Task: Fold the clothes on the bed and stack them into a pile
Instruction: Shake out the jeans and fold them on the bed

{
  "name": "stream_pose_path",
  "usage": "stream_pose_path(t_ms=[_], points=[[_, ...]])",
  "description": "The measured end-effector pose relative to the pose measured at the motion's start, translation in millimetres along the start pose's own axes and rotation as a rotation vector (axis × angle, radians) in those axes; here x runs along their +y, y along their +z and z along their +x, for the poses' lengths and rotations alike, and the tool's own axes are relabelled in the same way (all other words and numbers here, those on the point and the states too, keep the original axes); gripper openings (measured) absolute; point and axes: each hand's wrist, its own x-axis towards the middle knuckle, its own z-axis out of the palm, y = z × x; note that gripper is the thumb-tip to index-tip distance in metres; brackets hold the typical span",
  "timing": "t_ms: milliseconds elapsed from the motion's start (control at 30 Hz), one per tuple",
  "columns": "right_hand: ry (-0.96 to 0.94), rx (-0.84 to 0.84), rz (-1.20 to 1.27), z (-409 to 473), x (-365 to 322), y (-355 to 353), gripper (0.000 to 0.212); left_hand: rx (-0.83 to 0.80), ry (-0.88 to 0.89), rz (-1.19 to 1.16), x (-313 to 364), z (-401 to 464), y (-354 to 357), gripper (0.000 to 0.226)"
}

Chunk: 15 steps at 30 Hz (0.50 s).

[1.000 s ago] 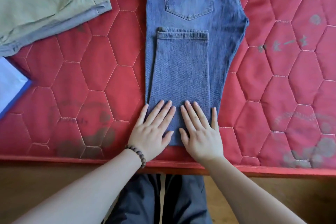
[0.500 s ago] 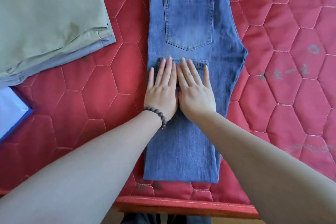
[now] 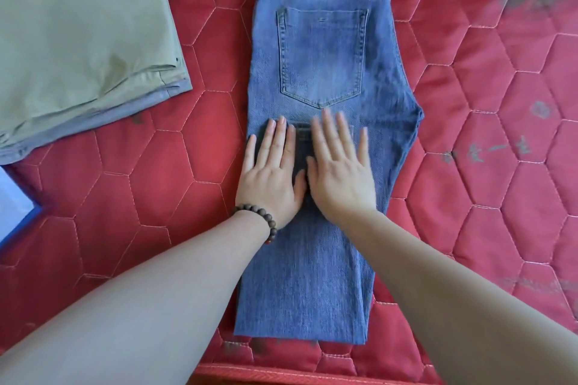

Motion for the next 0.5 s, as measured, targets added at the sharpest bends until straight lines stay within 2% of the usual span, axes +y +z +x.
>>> stream_pose_path(t_ms=[67, 200, 267, 367, 433, 500], points=[[-0.085, -0.047, -0.010, 4, 10, -2, 0.059, -0.003, -0.002, 0.010, 0, 0, 0, 0.071], [0.162, -0.043, -0.040, 1, 68, -12, 0.062, -0.006, -0.003, 0.018, 0, 0, 0, 0.072], [0.187, -0.022, -0.123, 5, 82, -21, 0.065, -0.003, -0.005, 0.025, 0, 0, 1, 0.072], [0.053, 0.048, -0.068, 21, 62, -27, 0.068, -0.004, -0.004, 0.031, 0, 0, 0, 0.072], [-0.056, -0.040, -0.010, 28, 54, -23, 0.073, 0.002, -0.001, 0.035, 0, 0, 1, 0.073], [-0.069, -0.111, -0.062, 29, 71, -22, 0.078, 0.001, 0.000, 0.034, 0, 0, 3, 0.073]])
